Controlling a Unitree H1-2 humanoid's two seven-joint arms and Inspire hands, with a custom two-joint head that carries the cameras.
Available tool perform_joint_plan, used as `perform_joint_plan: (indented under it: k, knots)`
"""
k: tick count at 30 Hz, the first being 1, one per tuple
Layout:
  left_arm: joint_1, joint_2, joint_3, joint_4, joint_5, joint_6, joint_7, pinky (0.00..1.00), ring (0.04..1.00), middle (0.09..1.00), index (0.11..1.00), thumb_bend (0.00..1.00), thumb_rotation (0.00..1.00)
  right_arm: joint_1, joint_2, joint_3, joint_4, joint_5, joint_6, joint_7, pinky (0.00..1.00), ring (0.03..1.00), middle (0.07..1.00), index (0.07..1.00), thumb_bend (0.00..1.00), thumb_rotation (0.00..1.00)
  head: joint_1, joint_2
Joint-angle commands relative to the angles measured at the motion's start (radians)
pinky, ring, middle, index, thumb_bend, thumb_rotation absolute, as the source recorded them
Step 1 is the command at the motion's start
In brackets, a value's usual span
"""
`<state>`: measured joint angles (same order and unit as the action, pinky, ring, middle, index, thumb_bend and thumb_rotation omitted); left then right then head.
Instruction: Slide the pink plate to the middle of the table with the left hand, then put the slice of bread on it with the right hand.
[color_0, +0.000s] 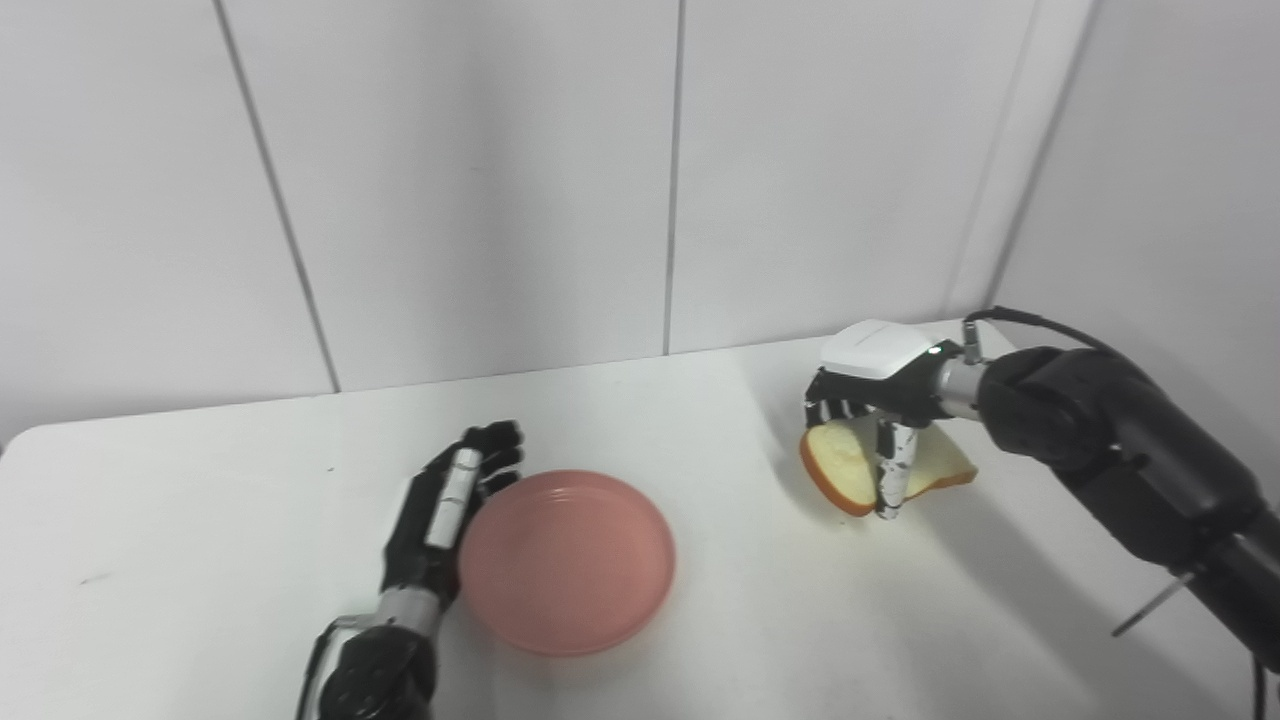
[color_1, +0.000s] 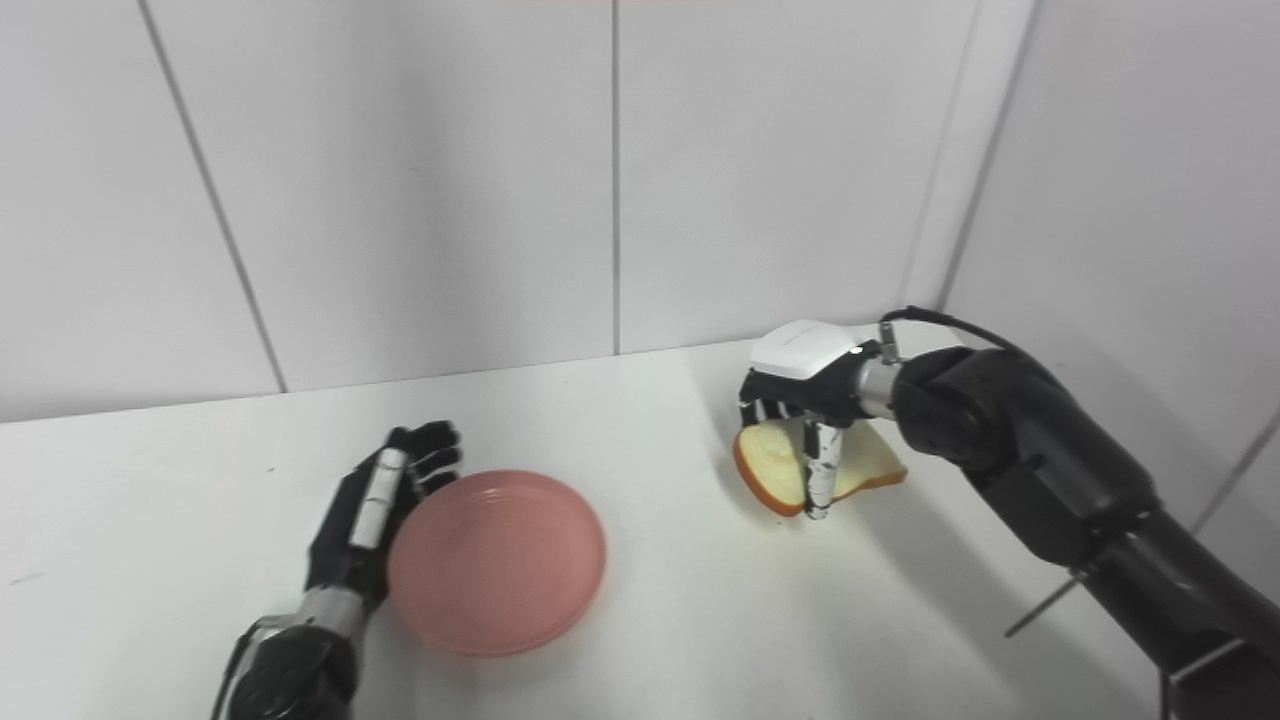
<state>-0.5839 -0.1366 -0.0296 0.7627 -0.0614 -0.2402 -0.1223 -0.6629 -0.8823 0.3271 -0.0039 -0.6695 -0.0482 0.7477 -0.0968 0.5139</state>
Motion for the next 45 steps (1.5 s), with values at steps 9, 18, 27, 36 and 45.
perform_joint_plan:
  k: [9, 18, 27, 36, 45]
  knots:
    - [0.016, -0.033, -0.009, 0.146, 0.024, -0.062, 0.039, 0.72, 0.767, 0.754, 0.661, 0.74, 0.82, -0.114, 0.103, -0.021, -0.034, 0.041, -0.012, 0.013, 0.33, 0.397, 0.485, 0.538, 0.51, 0.0, 0.072, -0.017]
    - [0.0, -0.05, -0.028, 0.169, 0.051, -0.07, 0.067, 0.68, 0.758, 0.752, 0.672, 0.72, 0.84, -0.142, 0.174, -0.001, -0.012, 0.052, -0.023, 0.012, 0.32, 0.388, 0.466, 0.546, 0.51, 0.0, 0.115, -0.011]
    - [-0.003, -0.057, -0.025, 0.183, 0.057, -0.078, 0.088, 0.69, 0.752, 0.747, 0.679, 0.73, 0.85, -0.155, 0.257, 0.024, 0.003, 0.051, -0.021, 0.01, 0.32, 0.395, 0.488, 0.532, 0.51, 0.0, 0.146, -0.015]
    - [0.007, -0.062, -0.002, 0.165, 0.041, -0.05, 0.083, 0.71, 0.763, 0.75, 0.66, 0.73, 0.85, -0.166, 0.326, 0.071, 0.041, 0.033, -0.049, -0.01, 0.3, 0.385, 0.473, 0.542, 0.51, 0.0, 0.155, -0.013]
    - [-0.003, -0.069, 0.005, 0.204, 0.031, -0.073, 0.078, 0.72, 0.745, 0.738, 0.662, 0.72, 0.85, -0.159, 0.39, 0.098, 0.037, 0.024, -0.081, -0.039, 0.31, 0.389, 0.482, 0.538, 0.51, 0.0, 0.157, -0.016]
